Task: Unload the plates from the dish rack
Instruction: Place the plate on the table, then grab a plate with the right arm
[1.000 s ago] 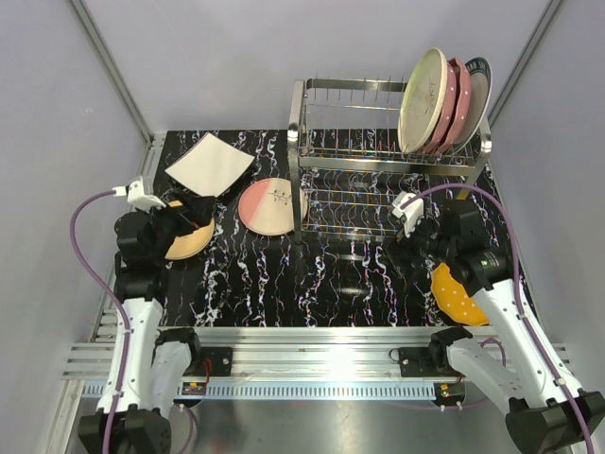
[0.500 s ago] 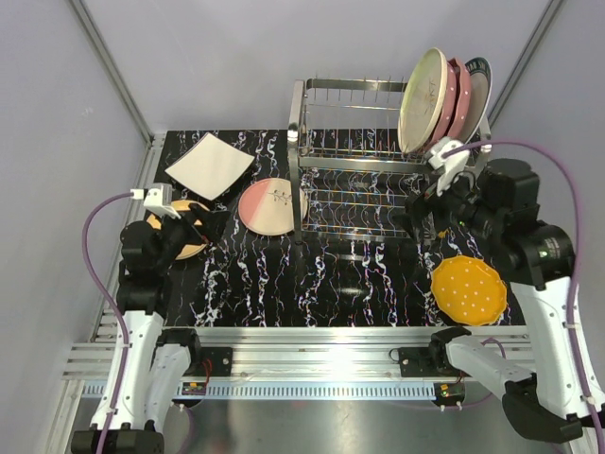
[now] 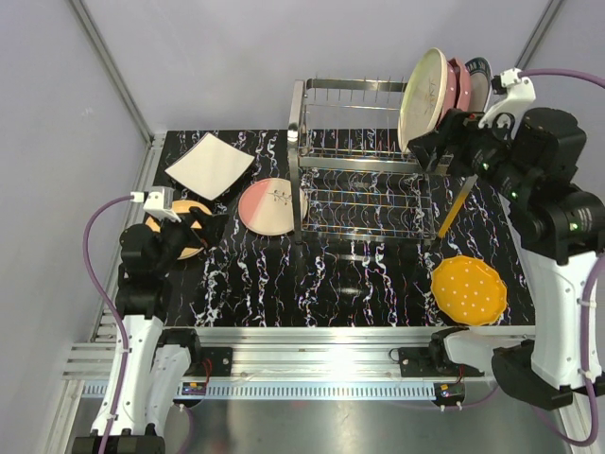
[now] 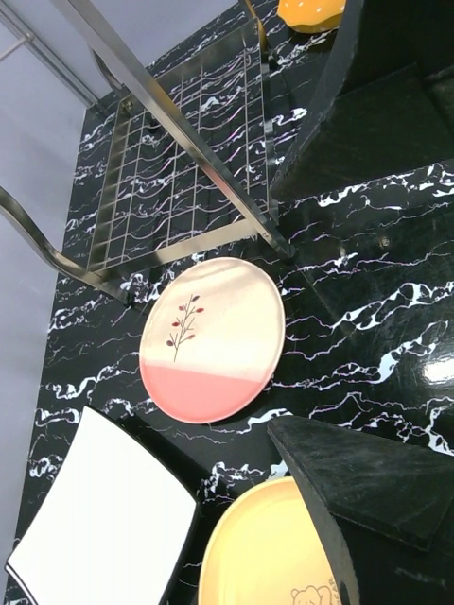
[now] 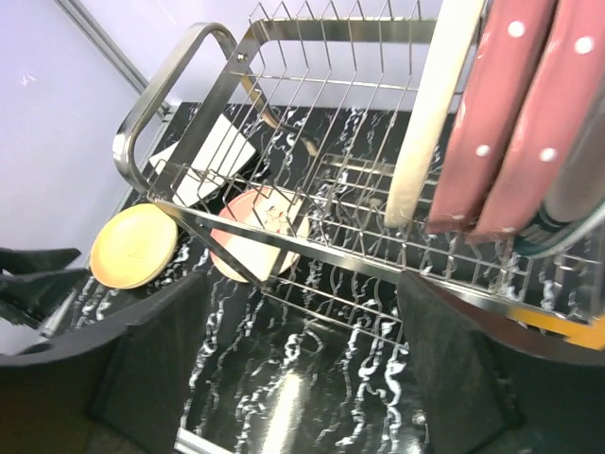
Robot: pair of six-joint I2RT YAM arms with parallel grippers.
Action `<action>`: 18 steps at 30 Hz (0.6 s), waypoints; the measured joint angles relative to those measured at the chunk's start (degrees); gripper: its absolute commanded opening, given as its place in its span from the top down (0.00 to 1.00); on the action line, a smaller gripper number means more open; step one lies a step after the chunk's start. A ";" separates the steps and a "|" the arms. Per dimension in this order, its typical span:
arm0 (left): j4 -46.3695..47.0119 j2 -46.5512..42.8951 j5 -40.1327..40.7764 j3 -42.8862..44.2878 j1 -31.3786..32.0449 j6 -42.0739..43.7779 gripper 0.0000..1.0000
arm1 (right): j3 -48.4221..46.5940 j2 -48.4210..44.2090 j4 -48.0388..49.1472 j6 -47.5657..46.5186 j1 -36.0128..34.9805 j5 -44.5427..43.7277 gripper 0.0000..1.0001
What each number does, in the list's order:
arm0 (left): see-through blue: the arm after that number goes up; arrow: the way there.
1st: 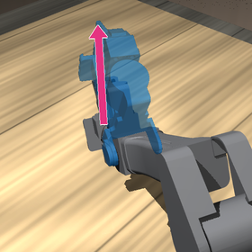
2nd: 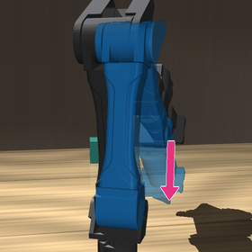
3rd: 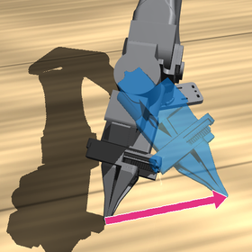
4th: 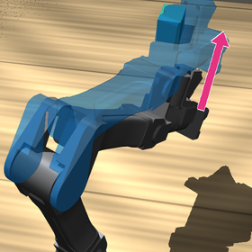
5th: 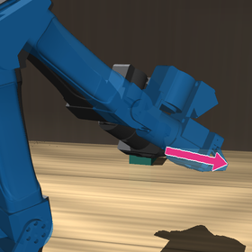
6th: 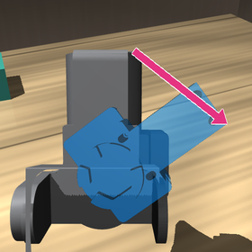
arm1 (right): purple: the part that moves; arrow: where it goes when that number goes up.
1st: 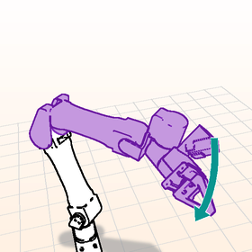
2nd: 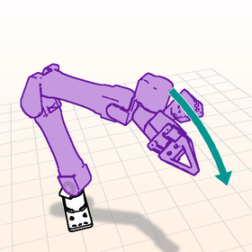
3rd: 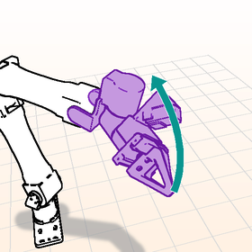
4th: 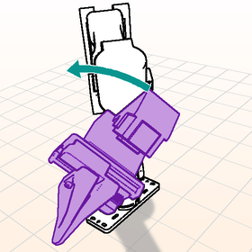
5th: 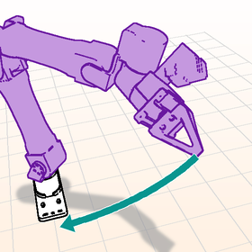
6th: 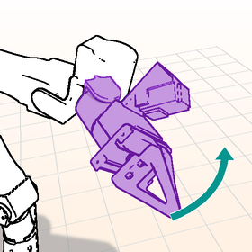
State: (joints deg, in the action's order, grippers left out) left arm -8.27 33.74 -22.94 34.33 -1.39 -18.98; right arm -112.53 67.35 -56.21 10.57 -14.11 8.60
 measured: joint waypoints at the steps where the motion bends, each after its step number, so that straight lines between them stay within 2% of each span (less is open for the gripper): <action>1: -0.17 0.00 0.20 0.00 0.00 0.11 0.01 | -0.37 0.76 -0.02 1.14 0.02 0.02 0.16; 7: -1.38 -0.04 0.94 0.00 0.00 0.35 0.01 | -0.72 4.46 0.24 5.33 0.02 -1.38 0.22; 18: -1.62 -0.04 1.42 0.00 0.00 0.39 0.01 | -0.70 4.57 3.39 7.74 0.04 -5.92 0.29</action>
State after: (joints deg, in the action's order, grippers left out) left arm -9.89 33.69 -21.52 34.33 -1.39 -18.59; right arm -113.23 71.92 -52.82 18.31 -14.06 2.68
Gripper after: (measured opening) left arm 0.987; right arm 0.723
